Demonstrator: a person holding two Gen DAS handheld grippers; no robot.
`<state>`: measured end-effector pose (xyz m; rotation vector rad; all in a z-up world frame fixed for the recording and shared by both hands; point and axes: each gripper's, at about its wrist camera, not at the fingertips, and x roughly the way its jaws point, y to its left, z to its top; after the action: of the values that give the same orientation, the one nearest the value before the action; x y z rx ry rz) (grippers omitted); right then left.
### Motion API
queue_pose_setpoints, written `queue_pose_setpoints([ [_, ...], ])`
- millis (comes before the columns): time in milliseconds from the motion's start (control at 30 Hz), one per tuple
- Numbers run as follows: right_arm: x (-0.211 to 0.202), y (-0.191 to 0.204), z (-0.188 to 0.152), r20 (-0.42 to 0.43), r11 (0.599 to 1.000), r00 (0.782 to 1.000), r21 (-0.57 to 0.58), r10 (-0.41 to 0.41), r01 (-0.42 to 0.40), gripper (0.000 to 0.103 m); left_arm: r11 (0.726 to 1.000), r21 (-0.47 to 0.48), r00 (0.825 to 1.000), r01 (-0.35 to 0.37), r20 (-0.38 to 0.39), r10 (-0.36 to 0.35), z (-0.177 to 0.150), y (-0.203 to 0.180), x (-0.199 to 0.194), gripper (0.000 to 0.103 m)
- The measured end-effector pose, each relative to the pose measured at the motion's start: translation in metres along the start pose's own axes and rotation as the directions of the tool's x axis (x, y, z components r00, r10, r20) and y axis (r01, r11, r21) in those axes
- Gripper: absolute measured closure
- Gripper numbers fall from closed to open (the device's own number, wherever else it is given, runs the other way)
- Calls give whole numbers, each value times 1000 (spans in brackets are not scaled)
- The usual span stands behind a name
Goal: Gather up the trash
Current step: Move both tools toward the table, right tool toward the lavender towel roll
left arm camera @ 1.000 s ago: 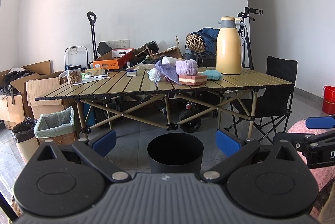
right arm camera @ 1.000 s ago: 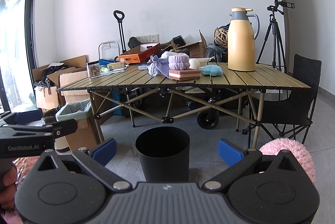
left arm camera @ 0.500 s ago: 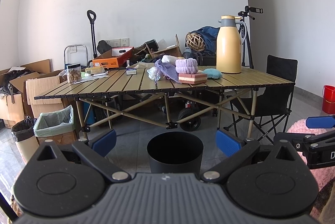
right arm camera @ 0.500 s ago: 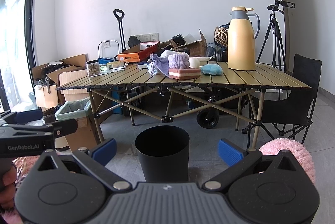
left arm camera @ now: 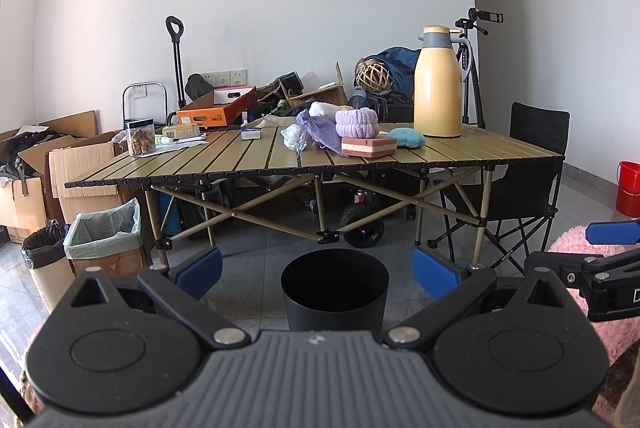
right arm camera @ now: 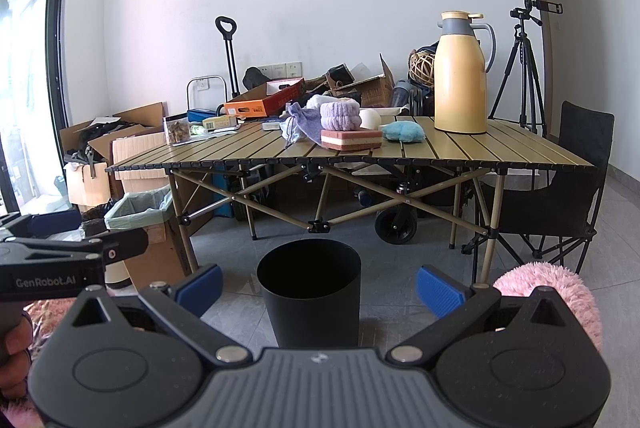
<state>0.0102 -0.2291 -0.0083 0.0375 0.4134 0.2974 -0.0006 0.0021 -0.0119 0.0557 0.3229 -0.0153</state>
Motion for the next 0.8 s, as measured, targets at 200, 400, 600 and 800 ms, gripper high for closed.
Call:
queue_pose_setpoints([
  [200, 11, 1, -5, -20, 1000, 1000, -1, -2, 2, 0, 1000, -8, 1000, 0, -25, -1, 2, 1, 5, 0],
  [400, 17, -1, -2, -46, 1000, 999, 6, -6, 6, 0, 1000, -13, 999, 0, -52, -1, 4, 2, 12, 0],
  [600, 28, -3, 2, -71, 1000, 997, 10, -2, 3, 0, 1000, -24, 997, -4, -77, 2, 7, 4, 22, 0],
  [800, 37, -9, 5, -82, 1000, 997, 21, -7, 9, 0, 999, -40, 995, -2, -95, -2, 9, 10, 33, 0],
])
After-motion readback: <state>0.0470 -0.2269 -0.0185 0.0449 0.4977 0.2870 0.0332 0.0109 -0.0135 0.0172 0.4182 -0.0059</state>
